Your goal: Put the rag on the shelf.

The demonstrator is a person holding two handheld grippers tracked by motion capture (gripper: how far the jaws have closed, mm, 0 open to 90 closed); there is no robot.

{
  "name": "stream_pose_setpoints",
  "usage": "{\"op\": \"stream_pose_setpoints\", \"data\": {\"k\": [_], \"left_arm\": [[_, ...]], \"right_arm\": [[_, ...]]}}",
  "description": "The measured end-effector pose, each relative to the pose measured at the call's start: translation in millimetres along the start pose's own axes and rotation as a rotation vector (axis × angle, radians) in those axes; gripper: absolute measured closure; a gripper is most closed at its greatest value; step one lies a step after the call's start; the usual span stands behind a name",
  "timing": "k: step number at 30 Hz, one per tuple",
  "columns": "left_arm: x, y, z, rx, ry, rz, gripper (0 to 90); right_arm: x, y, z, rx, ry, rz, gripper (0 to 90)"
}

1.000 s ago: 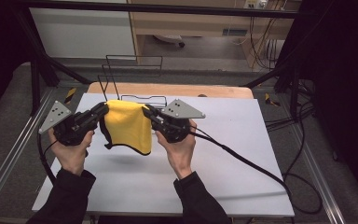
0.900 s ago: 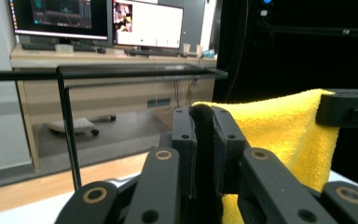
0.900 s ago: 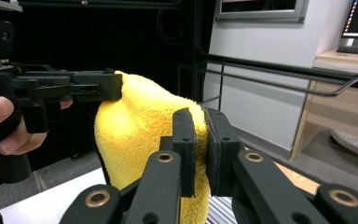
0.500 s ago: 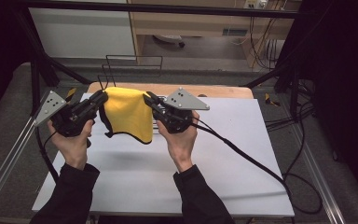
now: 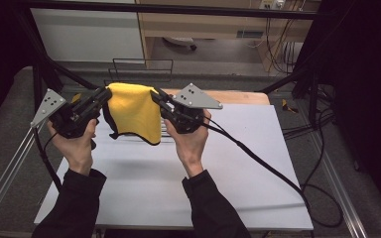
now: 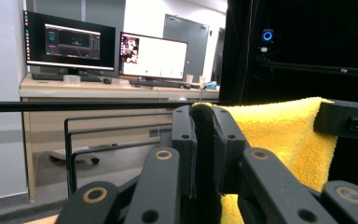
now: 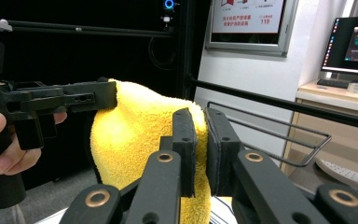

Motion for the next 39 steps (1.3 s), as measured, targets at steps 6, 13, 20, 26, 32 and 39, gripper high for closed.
{"op": "stream_pose_setpoints", "data": {"k": [6, 13, 20, 26, 32, 39], "left_arm": [[-10.1, -1.8, 1.5, -0.004, -0.004, -0.025, 81.1], [-28.2, -6.3, 2.6, -0.007, -0.015, -0.067, 81.1], [-41.3, -11.0, 3.7, -0.008, -0.033, -0.080, 81.1], [-56.2, -15.9, 5.4, -0.013, -0.054, -0.091, 81.1], [-68.3, -20.6, 7.5, -0.015, -0.061, -0.108, 81.1], [-85.2, -25.3, 9.8, -0.023, -0.075, -0.128, 81.1]], "right_arm": [[-9.2, -3.2, -0.6, 0.009, 0.006, -0.020, 84.0], [-25.9, -7.6, -2.7, 0.028, 0.001, -0.064, 84.0], [-40.6, -11.3, -6.1, 0.036, 0.002, -0.087, 84.0], [-57.7, -15.5, -8.5, 0.052, 0.019, -0.112, 84.0], [-71.7, -22.7, -13.1, 0.065, 0.011, -0.135, 84.0], [-86.2, -27.1, -14.6, 0.076, 0.021, -0.161, 84.0]]}}
Point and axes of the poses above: each handheld gripper's, and its own axes: y roughly backward along the jaws, x roughly out of its underside, z roughly to its left, the point moved 9 cm from there along -y, roughly forward along the jaws, and after that the axes turned 15 degrees about x, right-handed, at the moved point
